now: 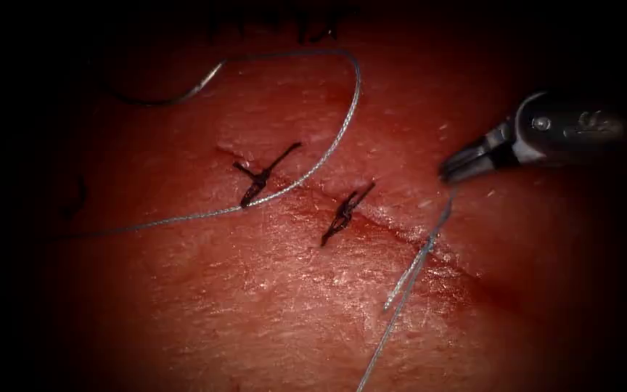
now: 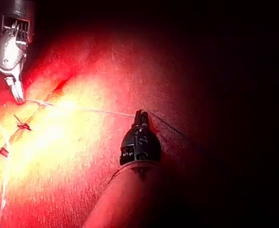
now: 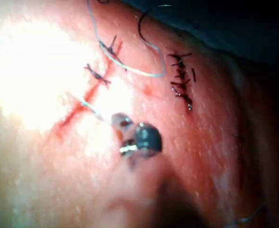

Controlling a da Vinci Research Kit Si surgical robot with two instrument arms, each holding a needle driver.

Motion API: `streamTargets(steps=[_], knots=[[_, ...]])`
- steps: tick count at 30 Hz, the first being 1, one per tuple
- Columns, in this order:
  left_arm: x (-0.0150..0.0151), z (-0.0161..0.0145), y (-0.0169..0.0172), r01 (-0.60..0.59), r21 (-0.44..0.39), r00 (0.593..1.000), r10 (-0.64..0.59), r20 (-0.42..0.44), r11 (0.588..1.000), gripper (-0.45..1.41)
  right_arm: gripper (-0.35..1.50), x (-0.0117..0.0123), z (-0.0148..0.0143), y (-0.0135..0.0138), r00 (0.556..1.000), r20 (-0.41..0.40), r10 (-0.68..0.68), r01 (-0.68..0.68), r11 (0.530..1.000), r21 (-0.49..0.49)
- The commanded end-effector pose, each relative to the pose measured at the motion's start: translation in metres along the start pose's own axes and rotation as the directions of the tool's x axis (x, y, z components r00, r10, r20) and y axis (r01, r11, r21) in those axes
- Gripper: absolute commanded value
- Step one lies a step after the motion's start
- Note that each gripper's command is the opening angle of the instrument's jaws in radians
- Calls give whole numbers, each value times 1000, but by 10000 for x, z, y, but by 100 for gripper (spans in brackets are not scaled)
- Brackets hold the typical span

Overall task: Wound Closure
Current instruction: Right hand pulls up on suture while left hand pulls down to tighten, then left end-effector wraps right driver with suture one time counter-clockwise

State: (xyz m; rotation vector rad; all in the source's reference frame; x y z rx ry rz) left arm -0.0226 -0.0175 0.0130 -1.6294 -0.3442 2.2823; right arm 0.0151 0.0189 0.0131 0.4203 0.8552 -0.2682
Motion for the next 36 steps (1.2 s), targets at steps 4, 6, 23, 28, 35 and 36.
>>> streamTargets(steps=[4, 6, 23, 28, 35, 36], knots=[[7, 3, -5, 13, -8, 1000, -13, -1, 1000, -45, -35, 0, 5, 1, 997, -78, 18, -20, 1000, -17], [18, 0, -14, 12, 2, 1000, -12, 0, 1000, -45, -35, 1, 3, -1, 997, -78, 22, -23, 1000, -17], [168, -12, -175, -198, 79, 980, 196, 30, 977, -45, 123, 13, -105, -51, 879, -384, 282, -435, 805, -404], [185, -7, -210, -240, 102, 971, 236, 50, 965, -45, 81, 20, -107, -82, 845, -457, 278, -495, 730, -470], [198, 11, -253, -251, 109, 968, 247, 49, 962, -45, -35, 44, -77, -108, 835, -473, 279, -528, 646, -551], [197, 14, -257, -250, 103, 968, 247, 41, 963, -45, -35, 47, -70, -108, 838, -471, 275, -525, 641, -560]])
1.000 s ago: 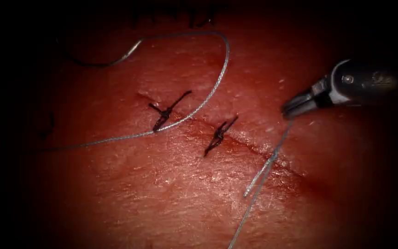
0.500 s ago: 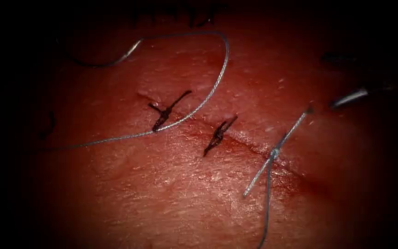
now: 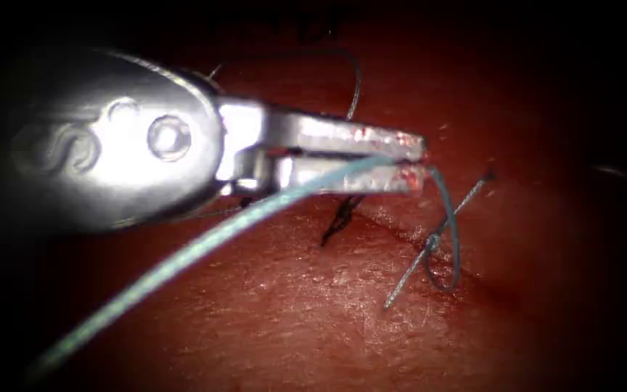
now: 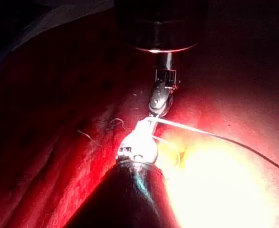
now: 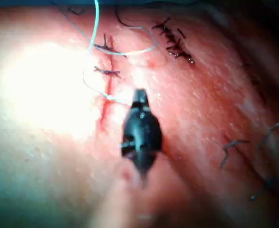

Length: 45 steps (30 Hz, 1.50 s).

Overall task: Wound Closure
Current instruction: Left end-effector wraps right driver with suture one time counter-clockwise

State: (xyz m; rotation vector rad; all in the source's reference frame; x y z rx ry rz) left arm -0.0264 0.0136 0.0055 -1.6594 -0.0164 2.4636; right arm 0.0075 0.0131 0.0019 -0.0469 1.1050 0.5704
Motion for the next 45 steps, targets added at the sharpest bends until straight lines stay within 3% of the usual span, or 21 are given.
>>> streamTargets(steps=[1, 7, 16, 22, 32, 38, 45], knots=[[-3, 10, -5, 1, -9, 1000, -1, -13, 1000, -45, -35, -7, 21, -18, 1000, 1, -7, 7, 1000, -15], [-18, 25, -26, -4, -37, 999, 3, -34, 999, -45, -35, -15, 58, -30, 999, 22, -24, 26, 995, -98], [-47, 47, -48, 1, -54, 998, -4, -57, 999, -45, -35, -42, 96, -77, 998, -2, -59, 58, 997, -50], [-81, 85, -42, 11, -67, 998, -15, -61, 998, -45, -35, -29, 101, -93, 998, -37, -51, 50, 998, -32], [-134, 124, -28, -8, -75, 1000, 7, -16, 997, -45, -35, -11, 91, -107, 992, -118, -51, 45, 998, -50], [-166, 134, -13, -9, -91, 1000, 11, 15, 996, -45, -35, -8, 87, -115, 988, -146, -49, 42, 998, -53], [-175, 134, 9, -3, -116, 1000, 3, 7, 993, -45, -35, -9, 85, -114, 987, -159, -20, 2, 994, -113]])
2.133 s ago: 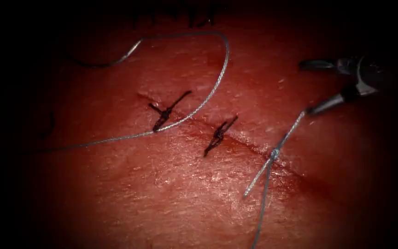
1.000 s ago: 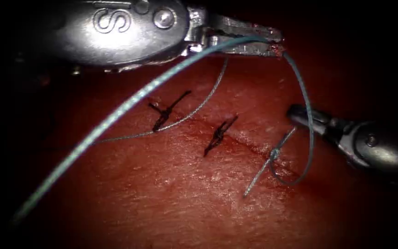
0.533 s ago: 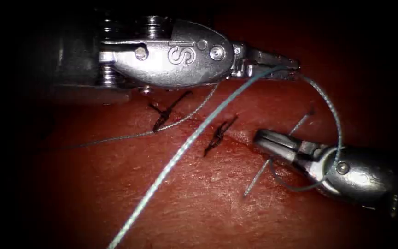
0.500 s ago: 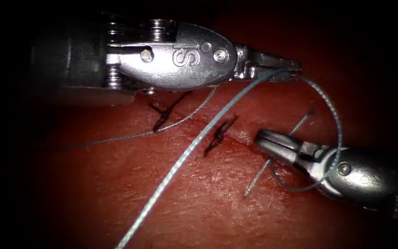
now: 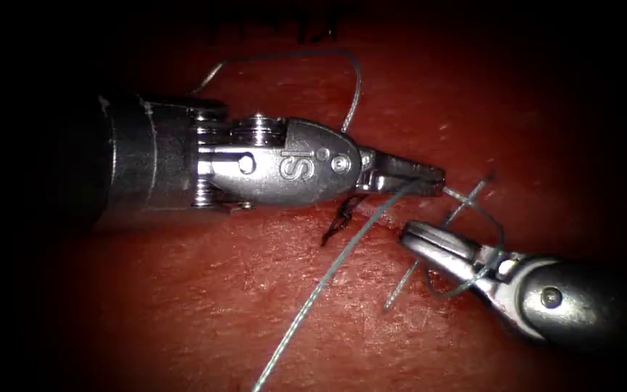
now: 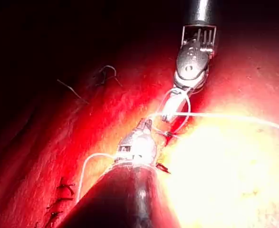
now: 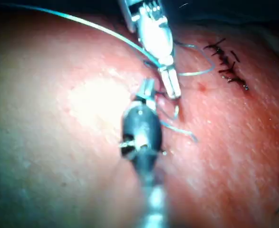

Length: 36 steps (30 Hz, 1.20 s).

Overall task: Wound Closure
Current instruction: Left end-effector wraps right driver with suture one time counter-clockwise

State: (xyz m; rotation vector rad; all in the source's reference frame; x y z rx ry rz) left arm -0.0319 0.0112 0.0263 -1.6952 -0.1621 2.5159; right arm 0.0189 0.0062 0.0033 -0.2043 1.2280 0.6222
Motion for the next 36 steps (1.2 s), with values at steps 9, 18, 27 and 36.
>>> streamTargets(steps=[9, 18, 27, 36], knots=[[9, -1, 32, 7, -17, 1000, -8, -19, 1000, -45, -35, -12, -1, 2, 970, 27, 241, -236, 963, -128], [15, -5, 56, 4, -22, 999, -5, -34, 1000, -45, -35, -22, 1, 5, 849, -7, 529, -512, 819, -258], [22, -1, 68, 0, -30, 999, -2, -40, 1000, -45, 57, -32, 2, 13, 671, 27, 741, -640, 597, -483], [27, -1, 52, 8, -30, 998, -9, -60, 1000, -45, 83, -35, -9, 19, 565, -70, 822, -705, 437, -558]])
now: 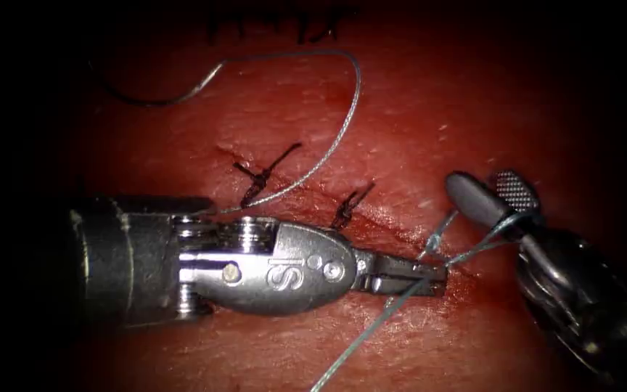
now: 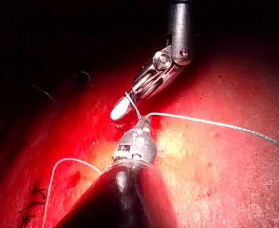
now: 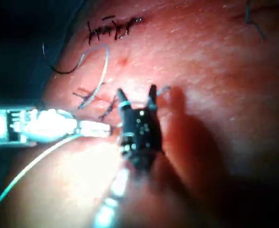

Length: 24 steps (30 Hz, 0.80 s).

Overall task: Wound Closure
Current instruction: Left end-effector wraps right driver with suture one time counter-clockwise, then right driver grabs tail end of suture

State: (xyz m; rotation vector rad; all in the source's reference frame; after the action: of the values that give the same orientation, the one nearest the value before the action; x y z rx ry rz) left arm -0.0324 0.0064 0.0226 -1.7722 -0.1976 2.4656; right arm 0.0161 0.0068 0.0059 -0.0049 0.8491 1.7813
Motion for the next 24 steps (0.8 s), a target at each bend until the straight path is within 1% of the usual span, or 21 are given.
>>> streamTargets(steps=[1, 5, 7, 10, 11, 13, 16, 17, 21, 22, 23, 24], knots=[[-1, 6, -4, 2, -5, 1000, -2, -2, 1000, -45, 79, -7, 2, 3, 1000, -6, 24, -24, 1000, -13], [3, 4, -15, 8, -6, 1000, -8, -5, 1000, -45, 68, -7, 5, 7, 997, 6, 79, -79, 997, -16], [5, 3, -17, 10, -4, 1000, -10, -5, 1000, -45, 66, -11, 8, 9, 995, 15, 101, -100, 995, -17], [4, 6, -17, 9, -2, 1000, -9, -4, 1000, -45, 68, -22, 18, 15, 989, 39, 144, -143, 989, -19], [4, 7, -16, 9, -1, 1000, -9, -3, 1000, -45, 68, -30, 25, 21, 985, 54, 166, -165, 986, -20], [3, 8, -15, 8, 0, 1000, -8, -2, 1000, -45, 73, -36, 33, 26, 982, 71, 176, -175, 984, -20], [3, 8, -15, 8, 0, 1000, -8, -2, 1000, -45, 76, -41, 38, 28, 977, 84, 194, -193, 981, -11], [3, 8, -15, 7, 0, 1000, -7, -2, 1000, -45, 76, -46, 42, 29, 973, 105, 206, -206, 979, -10], [2, 9, -13, 6, 0, 1000, -6, -2, 1000, -45, 76, -49, 46, 29, 972, 107, 210, -210, 978, -8], [2, 9, -13, 5, 0, 1000, -5, -1, 1000, -45, 74, -49, 47, 28, 972, 107, 210, -211, 978, -8], [1, 9, -12, 4, 0, 1000, -4, -1, 1000, -45, 51, -47, 45, 27, 971, 109, 212, -212, 977, -5], [1, 9, -12, 4, 0, 1000, -4, -1, 1000, -45, 51, -47, 45, 27, 971, 109, 212, -212, 977, -5]])
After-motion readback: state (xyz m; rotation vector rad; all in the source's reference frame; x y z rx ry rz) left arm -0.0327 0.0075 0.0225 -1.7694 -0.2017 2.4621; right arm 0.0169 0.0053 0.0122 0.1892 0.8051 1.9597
